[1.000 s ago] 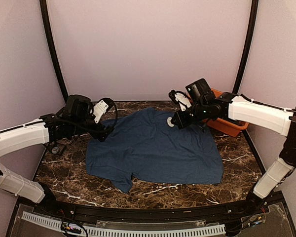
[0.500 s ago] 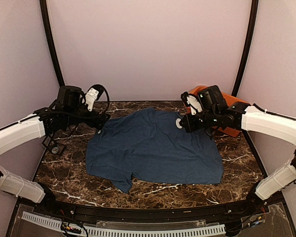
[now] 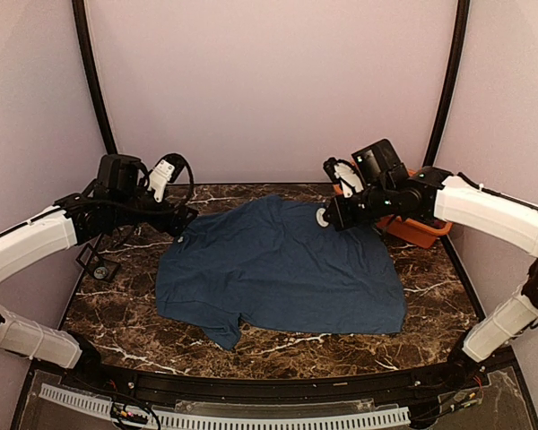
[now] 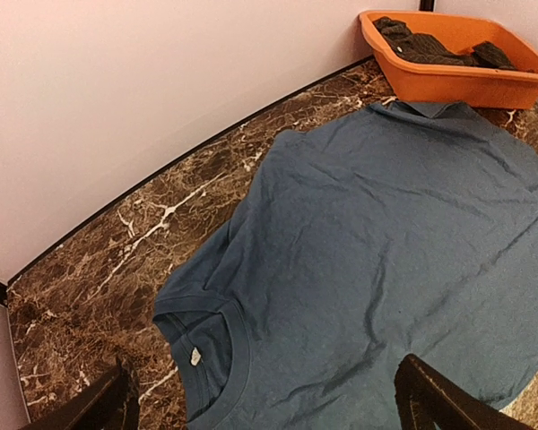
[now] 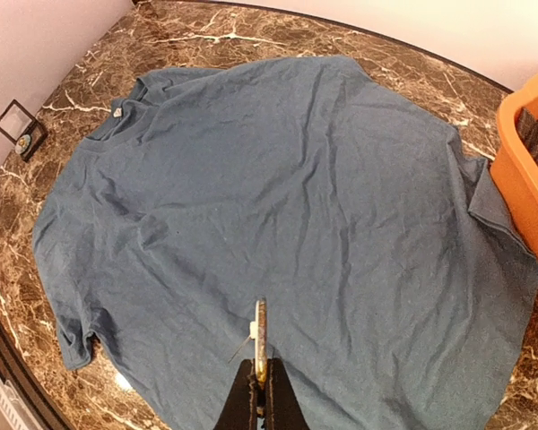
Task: Pin the brooch onto the clothing
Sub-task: Pick up the flattened clothing from the center of the board.
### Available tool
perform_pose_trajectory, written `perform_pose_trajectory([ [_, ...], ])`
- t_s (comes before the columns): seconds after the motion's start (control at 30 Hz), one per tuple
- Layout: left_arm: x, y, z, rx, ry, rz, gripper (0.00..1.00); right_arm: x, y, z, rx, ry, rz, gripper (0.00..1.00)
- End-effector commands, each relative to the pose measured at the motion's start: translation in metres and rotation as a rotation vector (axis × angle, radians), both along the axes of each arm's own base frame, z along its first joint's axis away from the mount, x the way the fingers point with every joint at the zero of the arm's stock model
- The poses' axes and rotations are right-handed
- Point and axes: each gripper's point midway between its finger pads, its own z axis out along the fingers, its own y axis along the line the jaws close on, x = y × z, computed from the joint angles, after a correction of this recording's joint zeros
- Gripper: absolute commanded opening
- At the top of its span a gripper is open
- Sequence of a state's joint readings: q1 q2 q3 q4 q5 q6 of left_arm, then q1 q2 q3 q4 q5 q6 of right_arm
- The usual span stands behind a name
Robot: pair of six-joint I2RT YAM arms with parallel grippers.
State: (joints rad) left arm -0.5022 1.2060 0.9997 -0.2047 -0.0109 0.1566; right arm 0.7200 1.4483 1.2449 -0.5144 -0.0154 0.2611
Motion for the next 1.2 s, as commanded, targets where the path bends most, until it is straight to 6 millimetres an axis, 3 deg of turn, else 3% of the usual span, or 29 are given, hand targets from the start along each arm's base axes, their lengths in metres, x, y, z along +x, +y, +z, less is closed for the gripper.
perform_pose_trajectory([
  [0.0, -0.008, 0.001, -0.006, 0.059, 0.008, -0.052, 0.99, 0.014, 0.031, 0.025, 0.044, -0.020, 0.052, 0.00],
  [0.23, -0.010, -0.001, -0.023, 0.108, 0.008, -0.098, 0.99, 0.043, 0.085, 0.032, 0.068, -0.021, 0.098, 0.00],
  [0.3, -0.009, -0.006, -0.036, 0.121, 0.048, -0.124, 0.99, 0.052, 0.094, 0.024, 0.026, -0.028, 0.083, 0.00],
  [0.57, -0.008, -0.018, -0.092, 0.190, 0.183, -0.208, 0.98, 0.101, 0.085, 0.026, -0.131, -0.170, -0.101, 0.00],
  [0.7, -0.013, -0.025, -0.105, 0.170, 0.229, -0.243, 0.98, 0.099, 0.100, 0.015, -0.090, -0.142, -0.051, 0.00],
  [0.93, -0.006, -0.014, -0.123, 0.220, 0.247, -0.179, 0.96, 0.085, 0.126, -0.004, 0.002, -0.023, -0.020, 0.00],
  [1.17, 0.016, 0.002, -0.104, 0.182, 0.241, 0.040, 0.95, 0.078, 0.121, -0.007, 0.021, 0.031, -0.140, 0.00],
])
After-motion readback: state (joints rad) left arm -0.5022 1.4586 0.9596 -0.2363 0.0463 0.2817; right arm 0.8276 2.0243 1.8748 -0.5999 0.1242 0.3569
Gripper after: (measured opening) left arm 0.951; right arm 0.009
